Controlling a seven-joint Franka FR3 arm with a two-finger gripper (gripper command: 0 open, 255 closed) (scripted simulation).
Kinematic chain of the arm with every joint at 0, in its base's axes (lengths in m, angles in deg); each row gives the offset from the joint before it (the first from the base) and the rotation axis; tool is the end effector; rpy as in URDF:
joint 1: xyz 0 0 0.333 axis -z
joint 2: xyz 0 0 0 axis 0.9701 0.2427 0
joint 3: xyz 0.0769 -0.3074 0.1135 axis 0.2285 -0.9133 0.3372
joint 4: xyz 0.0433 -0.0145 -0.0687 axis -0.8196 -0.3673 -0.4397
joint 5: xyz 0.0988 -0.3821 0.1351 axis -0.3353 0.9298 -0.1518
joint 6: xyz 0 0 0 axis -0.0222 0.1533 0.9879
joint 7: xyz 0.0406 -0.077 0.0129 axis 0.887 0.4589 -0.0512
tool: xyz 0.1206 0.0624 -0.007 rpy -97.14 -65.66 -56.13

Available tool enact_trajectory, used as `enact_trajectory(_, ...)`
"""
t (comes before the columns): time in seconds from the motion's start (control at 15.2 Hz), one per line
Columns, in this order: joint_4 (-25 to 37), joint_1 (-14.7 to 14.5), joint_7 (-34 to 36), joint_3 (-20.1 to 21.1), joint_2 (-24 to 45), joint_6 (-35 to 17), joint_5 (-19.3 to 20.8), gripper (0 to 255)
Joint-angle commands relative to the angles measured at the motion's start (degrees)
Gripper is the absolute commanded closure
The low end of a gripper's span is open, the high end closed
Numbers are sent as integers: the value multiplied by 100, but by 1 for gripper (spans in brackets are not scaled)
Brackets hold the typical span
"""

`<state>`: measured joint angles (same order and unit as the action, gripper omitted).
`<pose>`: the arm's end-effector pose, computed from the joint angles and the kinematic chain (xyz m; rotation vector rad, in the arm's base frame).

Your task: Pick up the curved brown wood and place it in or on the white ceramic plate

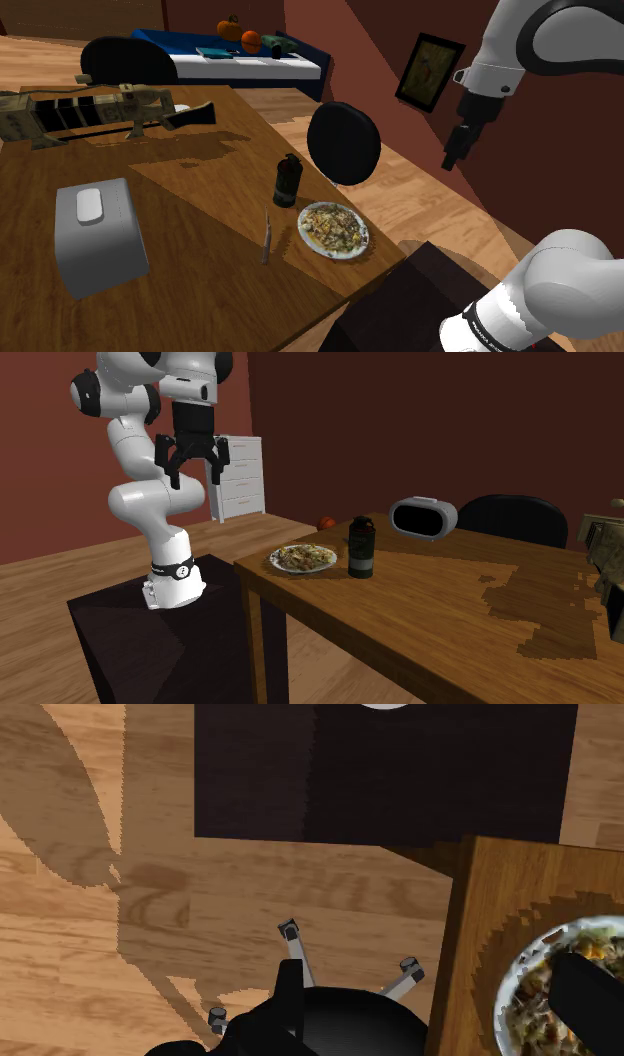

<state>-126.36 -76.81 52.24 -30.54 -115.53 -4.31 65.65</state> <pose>0.3027 -0.0219 0.5404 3.1065 0.1152 -0.1938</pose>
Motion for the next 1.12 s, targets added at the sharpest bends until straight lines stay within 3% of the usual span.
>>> enact_trajectory(0.0,0,0,0,0,0,0,0,0)
enact_trajectory(0.53,-653,-199,1613,971,21,-972,-1007,0)
enact_trajectory(1.06,-735,-358,3156,2028,755,-2235,-1823,0)
